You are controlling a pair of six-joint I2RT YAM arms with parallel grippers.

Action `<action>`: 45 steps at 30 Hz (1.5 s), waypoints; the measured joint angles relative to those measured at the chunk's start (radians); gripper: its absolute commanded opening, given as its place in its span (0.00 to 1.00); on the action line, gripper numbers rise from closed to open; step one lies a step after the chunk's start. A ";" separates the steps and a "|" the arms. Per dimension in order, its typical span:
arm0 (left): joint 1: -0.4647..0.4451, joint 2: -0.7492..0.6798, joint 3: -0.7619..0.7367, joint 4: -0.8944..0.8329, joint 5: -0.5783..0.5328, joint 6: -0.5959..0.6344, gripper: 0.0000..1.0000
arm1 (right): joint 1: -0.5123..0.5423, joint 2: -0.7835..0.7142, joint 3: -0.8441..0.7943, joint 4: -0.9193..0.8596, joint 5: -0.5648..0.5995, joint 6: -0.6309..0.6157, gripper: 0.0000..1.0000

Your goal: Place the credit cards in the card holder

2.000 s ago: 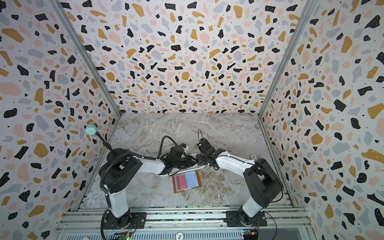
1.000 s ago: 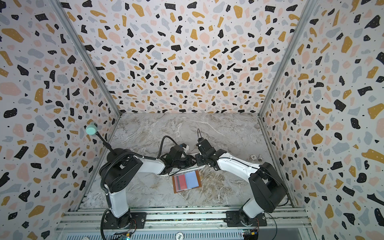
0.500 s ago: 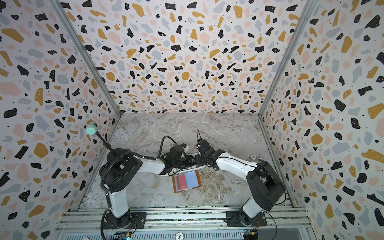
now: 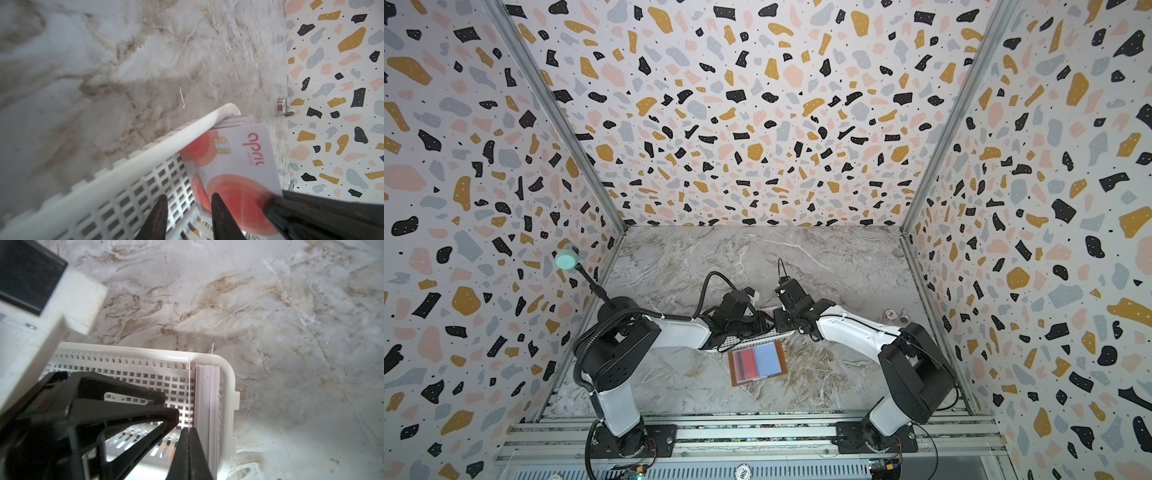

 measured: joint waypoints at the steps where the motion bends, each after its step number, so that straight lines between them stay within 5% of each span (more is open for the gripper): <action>1: 0.000 -0.024 -0.013 -0.010 -0.002 0.002 0.38 | 0.000 -0.014 -0.003 0.003 -0.002 0.006 0.00; 8: 0.000 -0.257 -0.118 -0.009 -0.008 0.032 0.38 | -0.009 -0.200 -0.050 0.018 -0.052 0.034 0.00; 16: 0.000 -0.480 -0.289 0.213 0.048 -0.052 0.37 | -0.106 -0.437 -0.104 0.068 -0.234 0.080 0.00; 30: -0.048 -0.542 -0.422 0.699 0.132 -0.315 0.33 | -0.200 -0.641 -0.243 0.275 -0.658 0.284 0.00; 40: -0.093 -0.522 -0.422 0.844 0.109 -0.399 0.26 | -0.200 -0.673 -0.301 0.442 -0.779 0.422 0.00; 45: -0.096 -0.521 -0.422 0.855 0.097 -0.411 0.14 | -0.200 -0.676 -0.301 0.439 -0.781 0.431 0.00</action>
